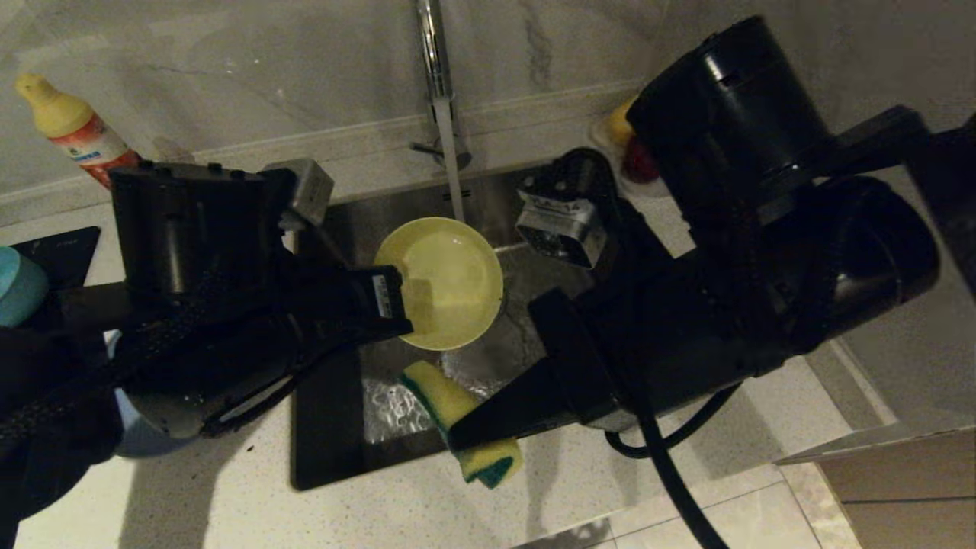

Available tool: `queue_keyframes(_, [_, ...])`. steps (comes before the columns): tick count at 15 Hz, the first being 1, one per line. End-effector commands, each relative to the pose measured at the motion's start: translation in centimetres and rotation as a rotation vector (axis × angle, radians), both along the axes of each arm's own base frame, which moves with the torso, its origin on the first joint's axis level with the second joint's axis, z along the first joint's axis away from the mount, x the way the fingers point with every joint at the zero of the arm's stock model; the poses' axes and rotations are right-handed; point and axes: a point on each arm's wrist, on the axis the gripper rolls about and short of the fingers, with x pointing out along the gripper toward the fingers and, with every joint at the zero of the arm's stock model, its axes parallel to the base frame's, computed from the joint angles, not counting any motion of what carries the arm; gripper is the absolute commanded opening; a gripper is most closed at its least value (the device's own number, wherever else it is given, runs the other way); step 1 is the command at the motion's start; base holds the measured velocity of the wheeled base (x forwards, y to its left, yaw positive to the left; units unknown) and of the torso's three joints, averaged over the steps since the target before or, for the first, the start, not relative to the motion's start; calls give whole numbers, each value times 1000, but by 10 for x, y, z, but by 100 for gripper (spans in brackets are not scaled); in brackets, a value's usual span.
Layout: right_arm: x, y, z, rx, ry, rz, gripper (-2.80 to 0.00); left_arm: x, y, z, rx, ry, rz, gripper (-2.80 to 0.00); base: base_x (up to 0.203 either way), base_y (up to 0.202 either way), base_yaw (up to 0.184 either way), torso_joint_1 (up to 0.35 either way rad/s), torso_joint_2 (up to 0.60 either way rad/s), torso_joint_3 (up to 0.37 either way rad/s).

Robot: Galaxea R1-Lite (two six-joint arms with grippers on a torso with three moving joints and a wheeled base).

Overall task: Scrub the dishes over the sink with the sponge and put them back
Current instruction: Wipe the bowl

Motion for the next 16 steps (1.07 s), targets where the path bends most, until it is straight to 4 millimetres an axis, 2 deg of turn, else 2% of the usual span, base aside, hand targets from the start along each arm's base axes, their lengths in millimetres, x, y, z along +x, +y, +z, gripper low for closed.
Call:
queue_keyframes(1, [17,12,-13,-27,30,-18,-280,2,-9,-10,21,4,4,-280,0,0,0,0,0,0])
queue_keyframes(7, [36,15,-15,-29,41,-84,-280,-6,-10,-13,-16,-49,-11,-280,0,0,0,0,0,0])
queue_keyframes(12, [59,4,-14,-18,35,-157,-280,-10,-7,-18,-11,-72,-19,-280,0,0,0,0,0,0])
queue_keyframes(16, [65,2,-8,4,28,-179,-280,-15,-4,-20,5,-96,-27,-280,0,0,0,0,0,0])
